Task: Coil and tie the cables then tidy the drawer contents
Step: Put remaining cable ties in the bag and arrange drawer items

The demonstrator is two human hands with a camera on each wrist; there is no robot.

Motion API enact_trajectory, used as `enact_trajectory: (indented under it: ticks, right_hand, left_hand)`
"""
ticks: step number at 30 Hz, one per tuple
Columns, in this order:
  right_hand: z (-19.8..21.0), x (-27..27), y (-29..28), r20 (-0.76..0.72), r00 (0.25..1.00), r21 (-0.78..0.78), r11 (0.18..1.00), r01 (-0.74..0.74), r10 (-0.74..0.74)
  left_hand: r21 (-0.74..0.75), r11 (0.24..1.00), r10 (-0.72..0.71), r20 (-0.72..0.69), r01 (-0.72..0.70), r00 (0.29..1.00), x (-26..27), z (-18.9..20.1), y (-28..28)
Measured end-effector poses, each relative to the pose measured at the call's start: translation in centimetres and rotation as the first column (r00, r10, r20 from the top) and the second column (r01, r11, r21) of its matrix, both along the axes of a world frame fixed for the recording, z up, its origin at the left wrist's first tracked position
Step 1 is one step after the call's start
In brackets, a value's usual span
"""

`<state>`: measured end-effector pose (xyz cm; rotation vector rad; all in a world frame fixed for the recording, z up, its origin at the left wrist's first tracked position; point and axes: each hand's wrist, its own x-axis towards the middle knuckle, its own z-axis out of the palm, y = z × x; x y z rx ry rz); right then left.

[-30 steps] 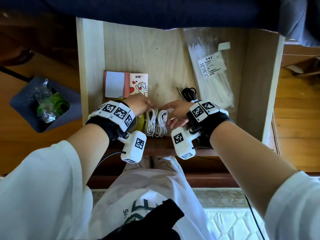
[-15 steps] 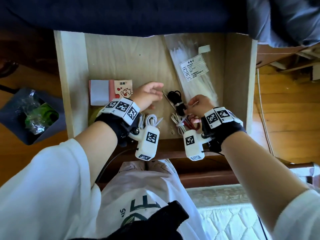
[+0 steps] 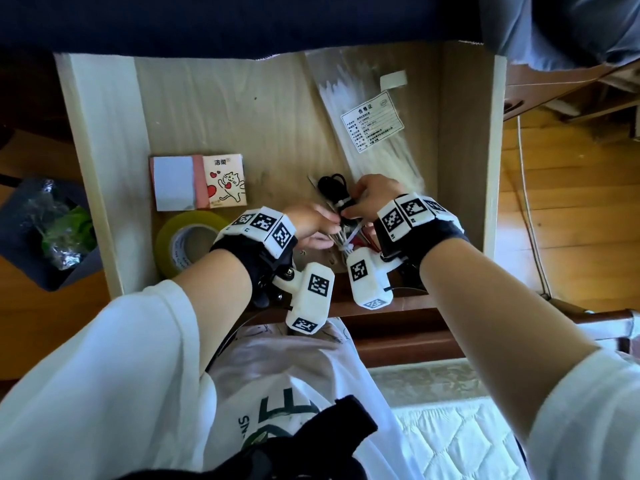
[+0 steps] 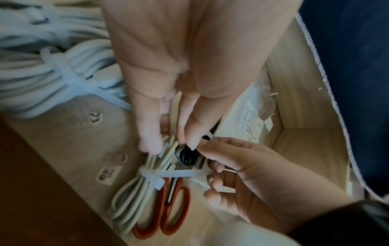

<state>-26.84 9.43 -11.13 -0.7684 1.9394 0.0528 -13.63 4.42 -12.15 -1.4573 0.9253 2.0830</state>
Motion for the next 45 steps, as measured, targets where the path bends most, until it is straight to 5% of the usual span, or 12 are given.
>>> enact_trajectory:
  ticks: [4,18,23,26,32,38,40,43,45]
  right_hand:
    - [-0.4,-0.2,0.3,0.007,1.000,0.008,0.999,0.031,-0.031]
    - [-0.4,-0.6,-0.6,-0.031,0.977,0.067,0.976,-0.208,0.210]
    - [1.7,-1.1,0.5,0.196,0.979,0.033,0.998,0.058,-0.063]
    - [2.2,-0.3,1.5,0.339,0.924,0.159,0.979,0.130,-0.178]
    - [0.9,1.7,2.0,0.350,0.937,0.247,0.963,-0.103,0.010]
    - [0.9,2.8,2.0,0.385,0.921,0.283,0.957,-0.057,-0.059]
    - [1.0,2.5,2.2,0.355,0.932,0.279,0.960,-0.036,-0.068]
    - [1.5,1.6,2.6,0.300,0.945,0.247,0.967,0.056,-0.131]
    - [1.9,0.9,2.8,0.210,0.967,0.218,0.971,0.095,-0.141]
  left_hand:
    - [-0.106,0.994,-0.029,-0.063,0.022,0.998,0.6,-0.3,-0.1]
    - [-0.371,0.913,-0.205,-0.055,0.171,0.977,2.4,-0.2,-0.7]
    - [-0.468,0.852,-0.268,-0.001,0.236,0.964,4.1,0.0,-2.4]
    - [-0.476,0.820,-0.356,0.013,0.319,0.934,4.1,0.2,-2.5]
    - [-0.533,0.674,-0.561,0.080,0.511,0.824,4.1,-0.1,-2.9]
    - [-0.492,0.588,-0.686,0.117,0.642,0.718,4.0,-0.3,-2.6]
    - [-0.490,0.603,-0.671,0.114,0.629,0.733,3.9,-0.4,-2.6]
    - [-0.492,0.721,-0.559,0.004,0.488,0.829,3.7,-0.3,-2.5]
    - [-0.468,0.746,-0.567,-0.072,0.474,0.821,3.4,-0.3,-2.3]
